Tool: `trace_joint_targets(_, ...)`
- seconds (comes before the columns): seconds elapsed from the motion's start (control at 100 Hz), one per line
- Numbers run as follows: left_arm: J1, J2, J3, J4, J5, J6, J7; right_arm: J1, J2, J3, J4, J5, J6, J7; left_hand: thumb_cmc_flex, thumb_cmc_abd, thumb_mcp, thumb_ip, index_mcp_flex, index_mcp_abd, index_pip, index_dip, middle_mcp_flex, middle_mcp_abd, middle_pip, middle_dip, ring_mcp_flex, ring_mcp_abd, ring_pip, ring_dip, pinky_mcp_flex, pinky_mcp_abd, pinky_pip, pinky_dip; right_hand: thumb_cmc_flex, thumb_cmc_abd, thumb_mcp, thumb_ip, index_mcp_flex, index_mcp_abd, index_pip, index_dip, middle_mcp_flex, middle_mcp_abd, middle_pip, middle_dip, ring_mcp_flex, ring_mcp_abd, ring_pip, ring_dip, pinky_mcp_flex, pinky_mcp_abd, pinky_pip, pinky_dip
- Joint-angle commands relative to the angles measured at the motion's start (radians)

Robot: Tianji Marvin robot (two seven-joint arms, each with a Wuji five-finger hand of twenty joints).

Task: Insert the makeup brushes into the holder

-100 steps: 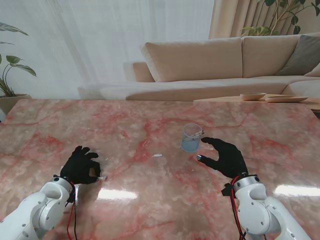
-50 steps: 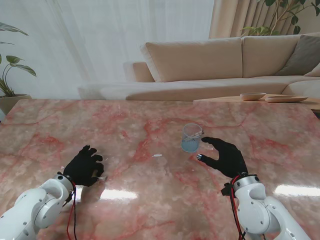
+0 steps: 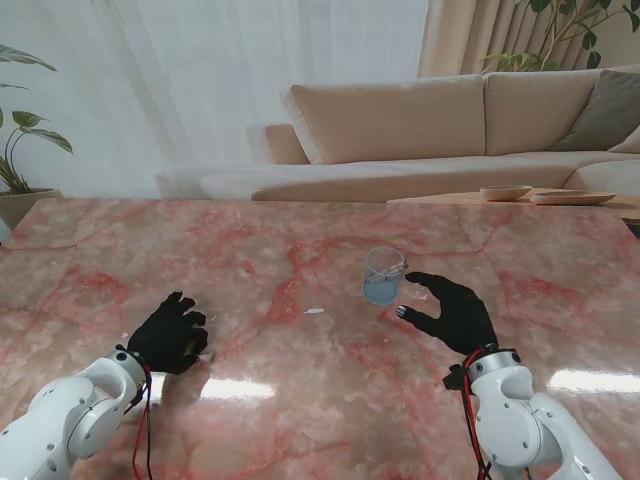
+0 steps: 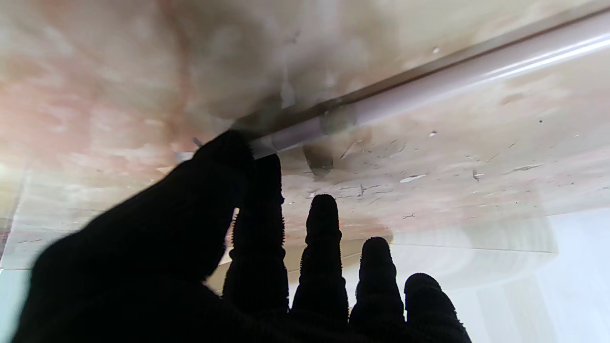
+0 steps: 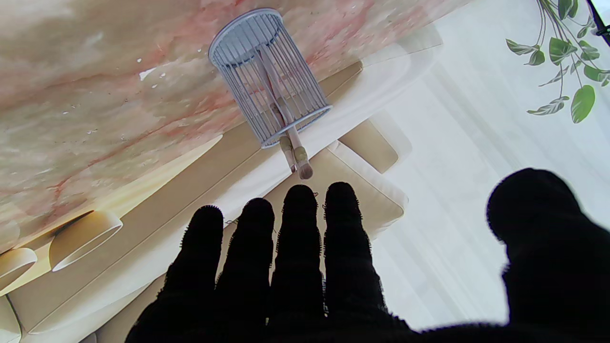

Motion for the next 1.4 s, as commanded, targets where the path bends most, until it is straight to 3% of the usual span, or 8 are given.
trace_joint_targets(0.0,0.014,0.000,0.020,0.039,0.011,-0.004,-0.004,-0.004,-0.004,0.001,0.007,0.007,-0.002,0.009,-0.004,0.029,-0.038,-0.010,0.035,-0.045,0.012,-0.009,0.007,-0.011,0.021,0.019,-0.037,-0.023,-0.005,0.017,0.002,-0.011,-0.037,-0.012,0.006,0.015,0.013,0.030,0.007,0.004,-0.004,-0.003,0.005,-0.002,0.004,0.018,0.001,-0.006,0.009,0.015,-0.008,-0.008,-0.013,0.008)
trace_joint_targets(0.14,0.006,-0.006,0.030,0.052,-0.026,-0.014,0.023,-0.004,-0.004,0.003,0.007,0.009,-0.004,0.007,-0.010,-0.001,-0.003,-0.012,0.059,-0.039,0.015,-0.019,0.044,-0.007,0.028,0.030,-0.026,-0.017,0.022,0.025,0.001,-0.009,-0.030,0.009,0.007,0.017,0.013,0.030,0.005,0.001,-0.005,-0.003,0.006,-0.001,0.005,0.019,0.001,-0.004,0.009,0.015,-0.008,-0.008,-0.013,0.008)
trace_joint_targets(0.23,-0.006,-0.011,0.042,0.075,-0.050,-0.028,0.063,-0.007,-0.005,0.005,0.006,0.010,-0.005,0.005,-0.023,-0.033,0.057,-0.032,0.076,-0.034,0.024,-0.028,0.072,-0.004,0.040,0.039,-0.011,-0.013,0.045,0.029,0.001,-0.009,-0.022,0.035,0.007,0.017,0.012,0.030,0.004,-0.001,-0.005,-0.003,0.007,-0.002,0.005,0.019,0.002,-0.004,0.010,0.016,-0.008,-0.008,-0.012,0.008)
trace_joint_targets(0.57,-0.001,-0.023,0.023,0.065,-0.073,-0.069,0.148,-0.014,-0.005,0.011,-0.001,0.016,0.001,0.007,-0.018,-0.035,0.070,-0.051,0.083,-0.037,0.035,-0.043,0.121,-0.017,0.069,0.054,0.013,-0.006,0.098,0.042,-0.004,-0.007,-0.002,0.082,0.007,0.021,0.011,0.030,-0.003,0.003,-0.008,-0.005,0.005,0.000,0.005,0.020,0.000,-0.004,0.009,0.016,-0.010,-0.010,-0.013,0.007)
trace_joint_targets(0.98,0.015,-0.042,-0.032,-0.015,-0.129,-0.088,0.152,-0.003,-0.006,-0.007,0.006,0.017,0.000,0.002,-0.002,-0.020,0.045,-0.052,0.074,-0.040,0.034,-0.042,0.123,-0.010,0.058,0.048,0.013,-0.004,0.113,0.039,-0.006,-0.007,-0.003,0.098,0.012,0.020,0.009,0.031,0.000,0.002,-0.007,-0.004,0.010,0.001,0.007,0.022,0.013,-0.001,0.014,0.018,0.002,-0.016,-0.008,0.007)
trace_joint_targets(1.39,-0.024,-0.058,0.017,-0.041,-0.215,-0.077,0.138,0.004,-0.005,-0.068,0.029,0.011,-0.027,-0.014,0.006,-0.018,0.038,-0.049,0.075,-0.042,0.028,-0.037,0.125,-0.011,0.055,0.046,0.014,-0.002,0.113,0.034,-0.005,-0.005,-0.007,0.105,0.022,-0.012,0.034,0.027,0.033,0.005,0.009,-0.002,0.059,0.010,0.023,0.025,0.092,0.029,0.056,0.041,0.057,-0.011,0.050,0.033)
